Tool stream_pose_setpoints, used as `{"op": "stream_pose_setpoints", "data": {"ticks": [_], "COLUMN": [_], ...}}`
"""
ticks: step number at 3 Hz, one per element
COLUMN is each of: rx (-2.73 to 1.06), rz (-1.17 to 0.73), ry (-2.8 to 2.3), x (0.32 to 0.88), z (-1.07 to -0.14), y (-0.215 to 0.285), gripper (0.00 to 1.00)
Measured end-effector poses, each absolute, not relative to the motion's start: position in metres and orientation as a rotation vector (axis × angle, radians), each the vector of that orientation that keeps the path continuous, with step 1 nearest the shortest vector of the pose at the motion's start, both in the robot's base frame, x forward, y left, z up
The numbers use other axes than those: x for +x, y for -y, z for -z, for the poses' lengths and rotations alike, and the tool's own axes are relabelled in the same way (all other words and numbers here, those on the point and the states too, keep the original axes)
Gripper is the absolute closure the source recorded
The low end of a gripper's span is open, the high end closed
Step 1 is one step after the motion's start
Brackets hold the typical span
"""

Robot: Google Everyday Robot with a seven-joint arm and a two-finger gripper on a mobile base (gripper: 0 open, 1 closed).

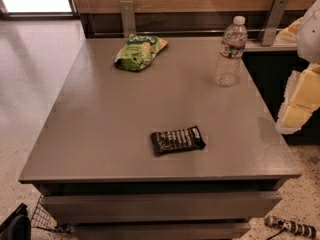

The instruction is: Knock water bottle over

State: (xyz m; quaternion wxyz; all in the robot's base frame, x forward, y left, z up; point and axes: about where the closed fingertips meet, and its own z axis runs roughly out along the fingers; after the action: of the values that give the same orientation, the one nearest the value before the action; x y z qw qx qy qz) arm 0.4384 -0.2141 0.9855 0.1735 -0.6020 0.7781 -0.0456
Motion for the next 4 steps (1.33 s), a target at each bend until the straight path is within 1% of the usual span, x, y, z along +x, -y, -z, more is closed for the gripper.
{"op": "stream_pose_setpoints", "data": {"ticks": [1, 2, 3, 4], "rx": [-1.702, -1.601, -1.458, -1.277], "rz": [0.13, 0.153, 0.14, 0.071], "ry": [-2.204, -2.155, -2.086, -1.957], "x": [0.44, 0.467, 0.502, 0.551], "z": [-0.986, -0.99, -0.994, -0.994], "y": [0.215, 0.23, 0.255, 0.275], "gripper": [0.0, 0.0, 0.0, 0.0]}}
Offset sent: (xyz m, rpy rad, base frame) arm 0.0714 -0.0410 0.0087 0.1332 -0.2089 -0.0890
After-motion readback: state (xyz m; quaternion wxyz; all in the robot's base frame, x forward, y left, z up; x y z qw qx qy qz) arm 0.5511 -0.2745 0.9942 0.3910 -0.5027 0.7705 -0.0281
